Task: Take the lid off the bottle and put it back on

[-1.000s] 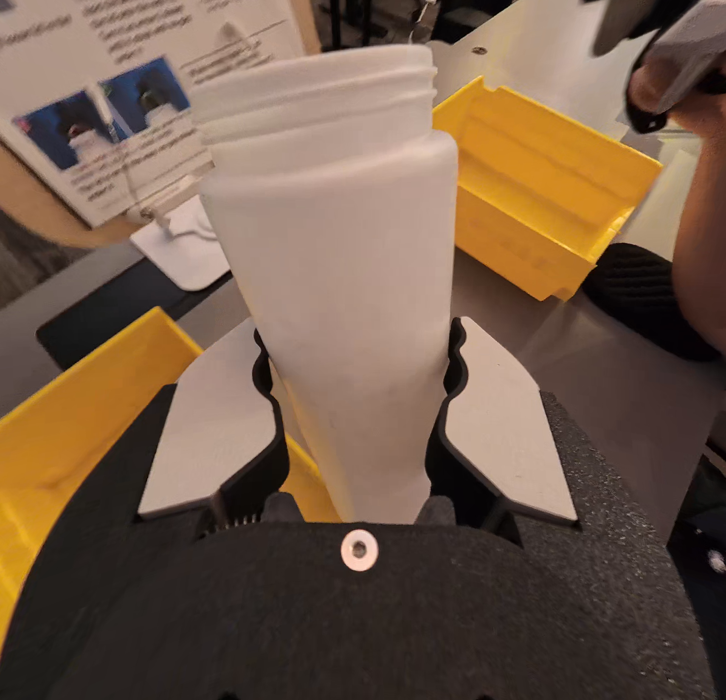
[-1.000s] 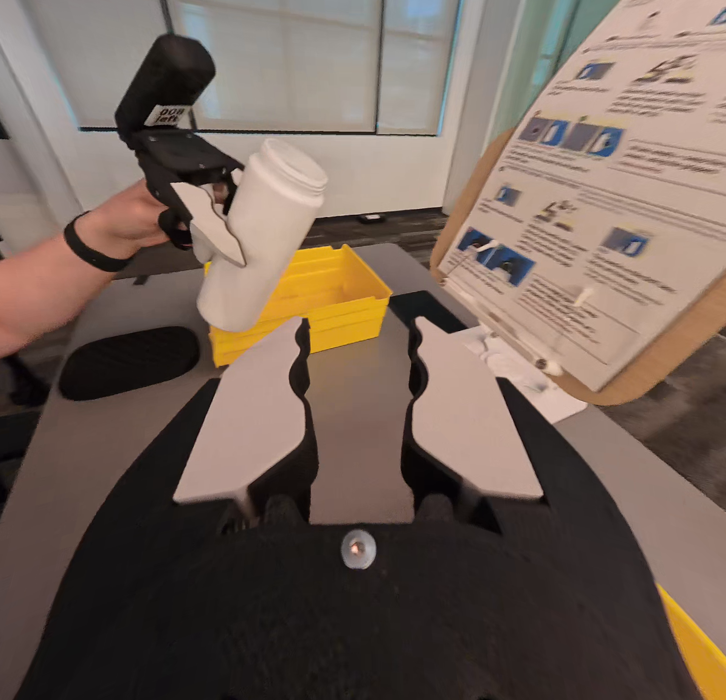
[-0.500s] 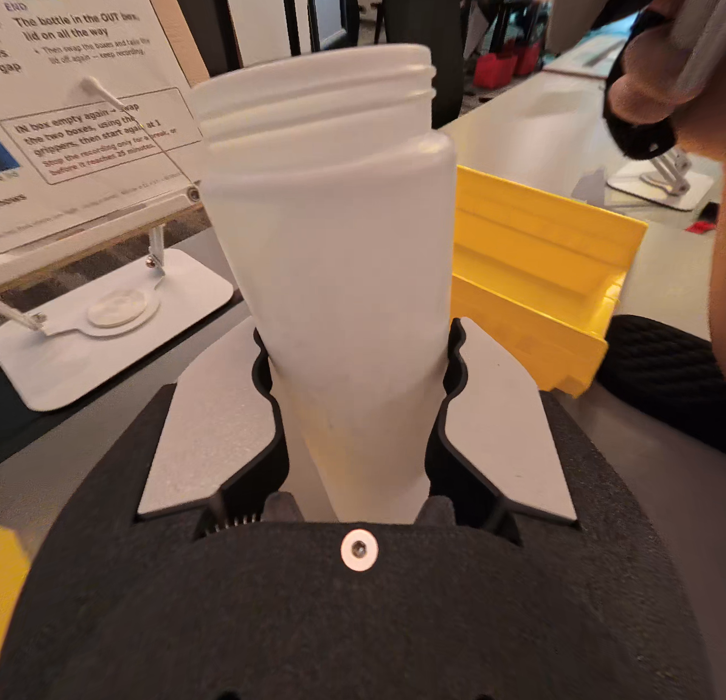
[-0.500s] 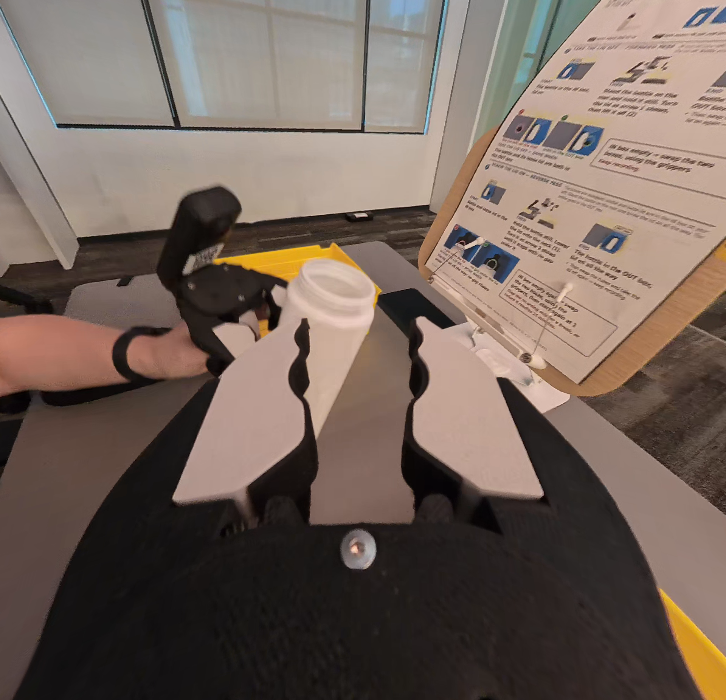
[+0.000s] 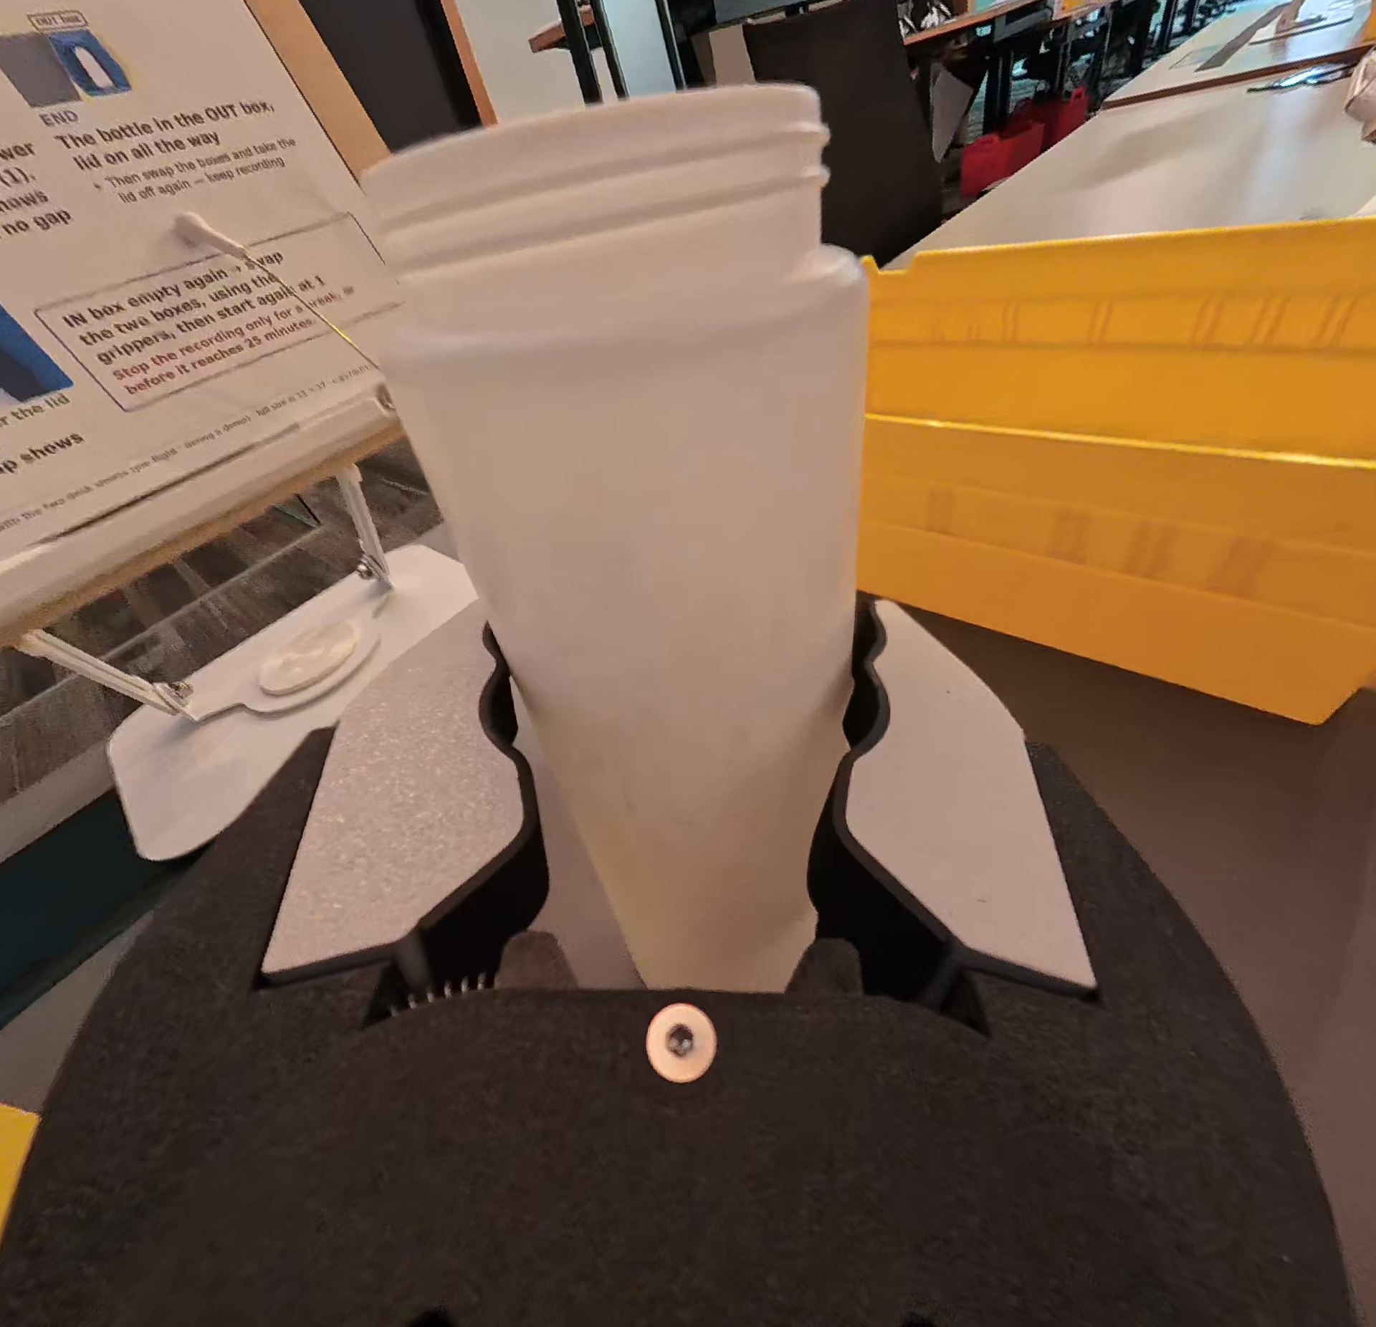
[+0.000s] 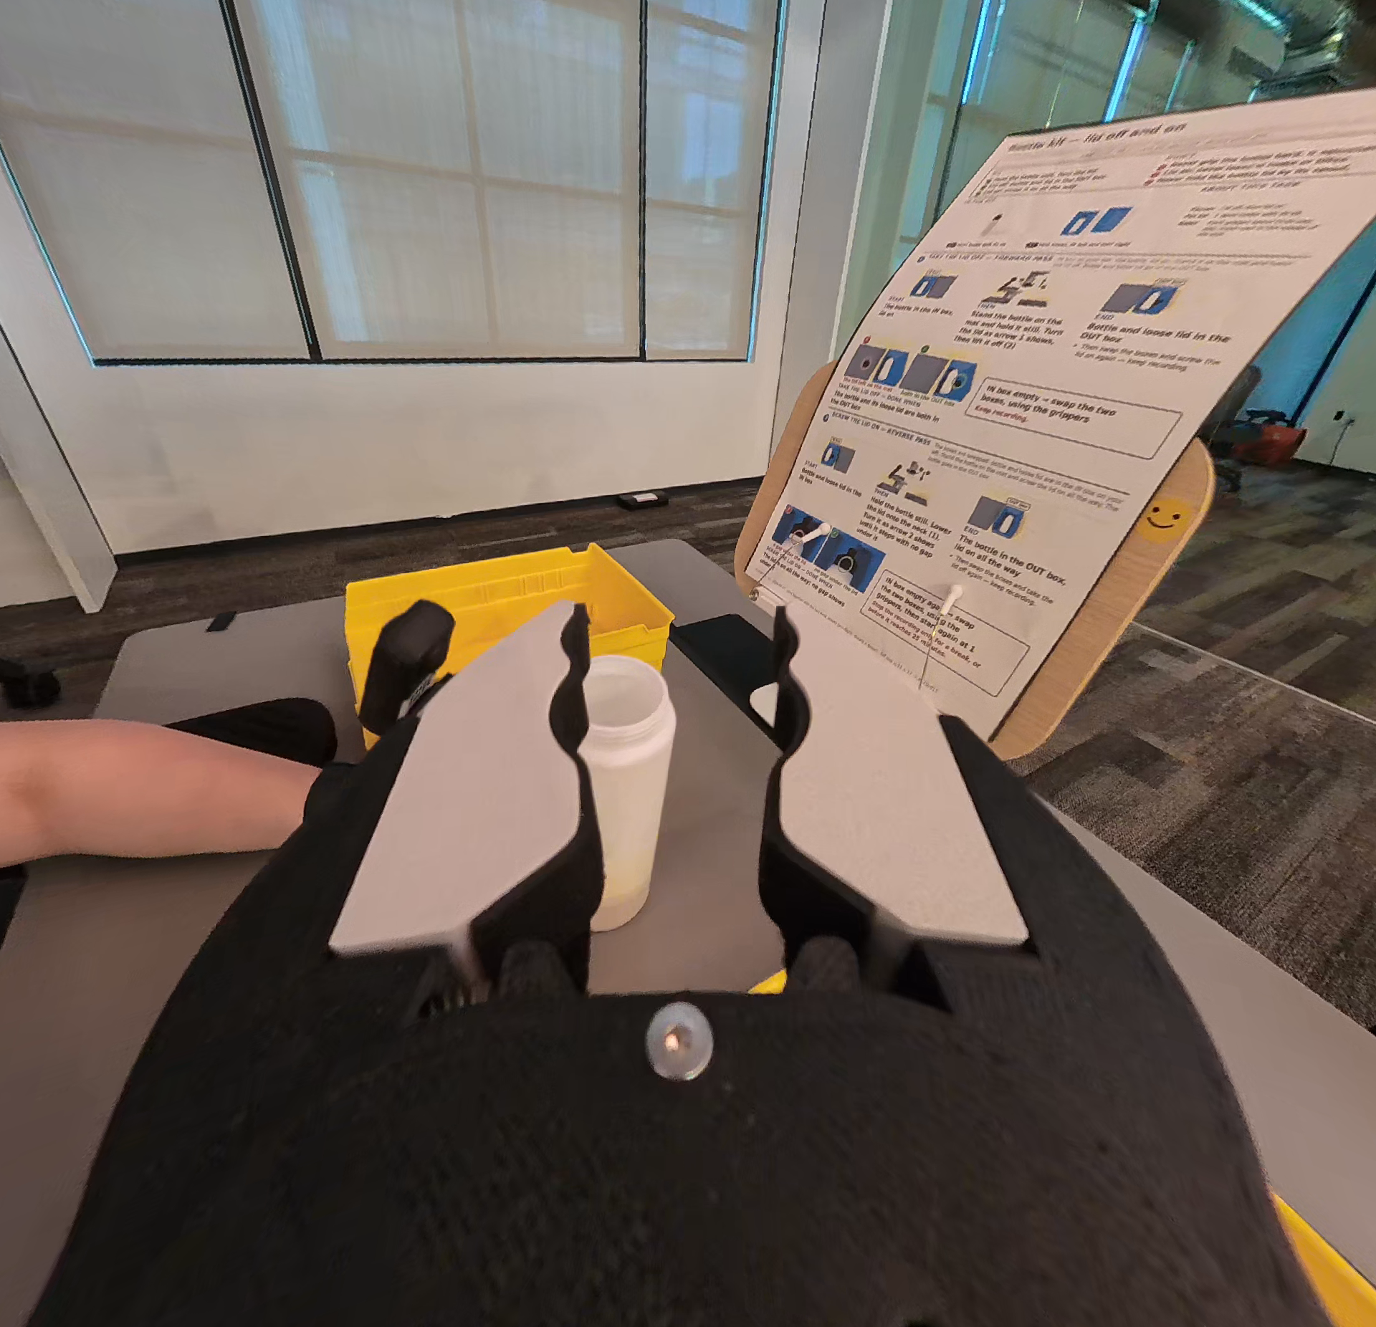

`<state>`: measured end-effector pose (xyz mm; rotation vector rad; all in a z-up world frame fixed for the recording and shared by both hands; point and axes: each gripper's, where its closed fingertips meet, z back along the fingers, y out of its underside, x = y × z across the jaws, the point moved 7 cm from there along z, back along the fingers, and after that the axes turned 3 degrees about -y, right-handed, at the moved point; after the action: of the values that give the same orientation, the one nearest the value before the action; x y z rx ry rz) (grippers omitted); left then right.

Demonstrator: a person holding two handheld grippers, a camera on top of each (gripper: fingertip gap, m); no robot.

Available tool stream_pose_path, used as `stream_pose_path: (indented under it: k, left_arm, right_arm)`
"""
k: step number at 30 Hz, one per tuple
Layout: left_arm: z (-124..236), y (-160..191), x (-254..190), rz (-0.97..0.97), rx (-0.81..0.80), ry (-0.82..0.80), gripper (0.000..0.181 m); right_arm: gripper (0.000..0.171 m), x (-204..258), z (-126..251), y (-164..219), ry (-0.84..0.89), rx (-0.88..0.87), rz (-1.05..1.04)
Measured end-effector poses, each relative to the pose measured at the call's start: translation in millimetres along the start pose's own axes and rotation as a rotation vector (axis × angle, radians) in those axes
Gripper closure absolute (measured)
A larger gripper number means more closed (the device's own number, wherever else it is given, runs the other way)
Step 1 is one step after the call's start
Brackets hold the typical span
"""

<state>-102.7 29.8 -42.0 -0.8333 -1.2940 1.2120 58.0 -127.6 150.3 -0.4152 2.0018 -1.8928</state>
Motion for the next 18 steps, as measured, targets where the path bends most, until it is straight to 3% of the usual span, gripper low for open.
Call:
stream_pose_path:
  k: [6,8,10,13,18]
  left_arm:
    - [7,6,5,0.027,-0.042,-0.067,0.091]
    - [11,5,7,-0.025,-0.118,-0.168,0.082]
    - [19,0,2,-0.114,-0.194,-0.214,0.087]
    - [31,-9,-10,-0.162,-0.147,-0.186,0.096]
    - [57,-23,-5,-0.082,-0.065,-0.203,0.083]
  right_arm:
    - [0.123,-5,13,-5,0.022,-0.031,-0.015]
    - [0.123,-7,16,-4,0.019,-0.034,-0.037]
    - [0.123,-9,19,-3,0.016,-0.034,-0.059]
    - [0.123,-13,24,-3,0.036,-0.041,-0.067]
    - [0.123,-17,29,-3,0.056,-0.035,-0.076]
